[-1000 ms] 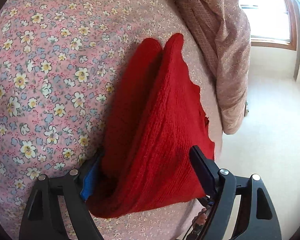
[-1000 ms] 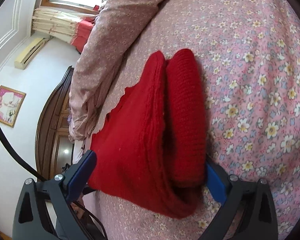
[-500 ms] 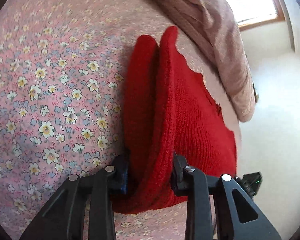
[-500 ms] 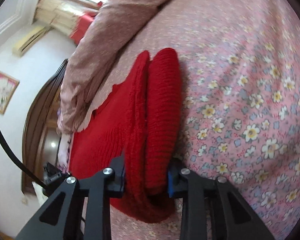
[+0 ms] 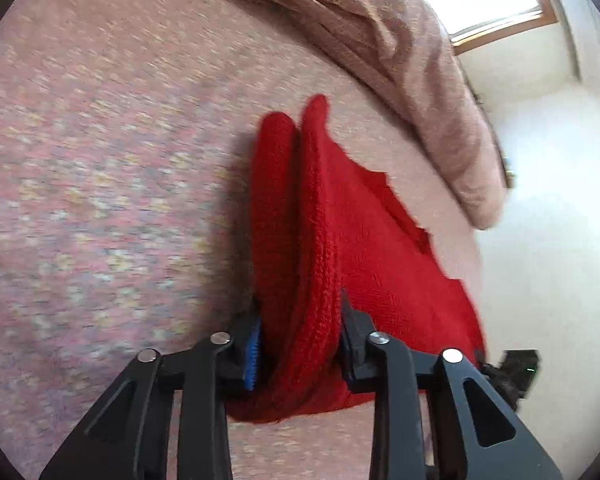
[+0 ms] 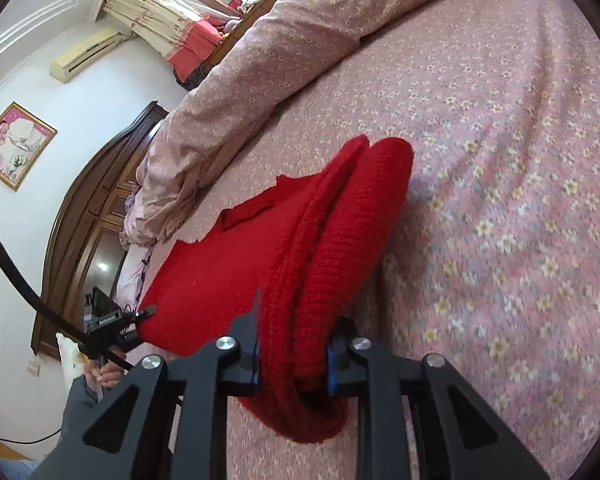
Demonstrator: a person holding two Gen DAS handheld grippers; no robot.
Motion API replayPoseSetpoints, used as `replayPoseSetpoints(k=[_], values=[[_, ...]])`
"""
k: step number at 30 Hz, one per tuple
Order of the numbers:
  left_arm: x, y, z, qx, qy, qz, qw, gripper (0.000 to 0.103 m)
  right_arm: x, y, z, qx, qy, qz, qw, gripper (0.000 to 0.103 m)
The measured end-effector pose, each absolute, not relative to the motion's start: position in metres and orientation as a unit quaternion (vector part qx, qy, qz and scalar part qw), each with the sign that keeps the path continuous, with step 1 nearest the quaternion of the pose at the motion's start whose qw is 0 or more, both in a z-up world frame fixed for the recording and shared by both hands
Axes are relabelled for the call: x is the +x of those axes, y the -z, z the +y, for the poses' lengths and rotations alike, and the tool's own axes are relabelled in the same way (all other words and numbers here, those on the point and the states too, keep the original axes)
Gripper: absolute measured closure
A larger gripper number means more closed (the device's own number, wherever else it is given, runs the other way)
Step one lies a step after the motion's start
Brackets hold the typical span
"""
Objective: Fold small clothes
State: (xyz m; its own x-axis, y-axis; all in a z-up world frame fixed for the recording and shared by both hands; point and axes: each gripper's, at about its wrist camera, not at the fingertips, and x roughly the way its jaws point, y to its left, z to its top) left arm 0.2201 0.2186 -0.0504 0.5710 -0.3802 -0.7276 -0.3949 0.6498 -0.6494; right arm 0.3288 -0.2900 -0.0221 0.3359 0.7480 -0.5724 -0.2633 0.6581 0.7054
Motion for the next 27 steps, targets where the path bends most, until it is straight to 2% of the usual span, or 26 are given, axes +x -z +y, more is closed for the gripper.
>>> replayPoseSetpoints(k=[4,8,10,13,16,19,23,25,27], values=[[0.194,0.029,0.231,-0.404,-0.103,0.435,0.798,0.077,0.334,0.037,-0.293,0.255,-0.309,0.498,0.769,0.08],[0.158,-0.005,0.22,-0.39,-0.114,0.389,0.827,0.078,0.336,0.04,-0.289,0.248,-0.299,0.507,0.769,0.079],[0.168,-0.017,0.194,-0.346,-0.099,0.407,0.839,0.088,0.337,0.032,-0.284,0.232,-0.301,0.502,0.777,0.079],[0.187,-0.025,0.159,-0.312,-0.075,0.42,0.849,0.098,0.335,0.019,-0.28,0.212,-0.306,0.489,0.789,0.079],[0.224,-0.034,0.099,-0.257,-0.031,0.437,0.861,0.103,0.333,0.012,-0.277,0.206,-0.302,0.488,0.793,0.079],[0.254,-0.038,0.043,-0.203,0.003,0.461,0.864,0.103,0.332,0.008,-0.277,0.198,-0.3,0.487,0.796,0.079],[0.284,-0.026,-0.009,-0.143,0.005,0.474,0.869,0.103,0.333,0.01,-0.278,0.201,-0.3,0.493,0.792,0.079],[0.295,-0.005,-0.019,-0.114,-0.023,0.497,0.86,0.103,0.332,0.011,-0.277,0.199,-0.303,0.493,0.791,0.079],[0.303,0.032,-0.014,-0.129,-0.024,0.532,0.836,0.103,0.331,0.01,-0.278,0.197,-0.306,0.491,0.791,0.079]])
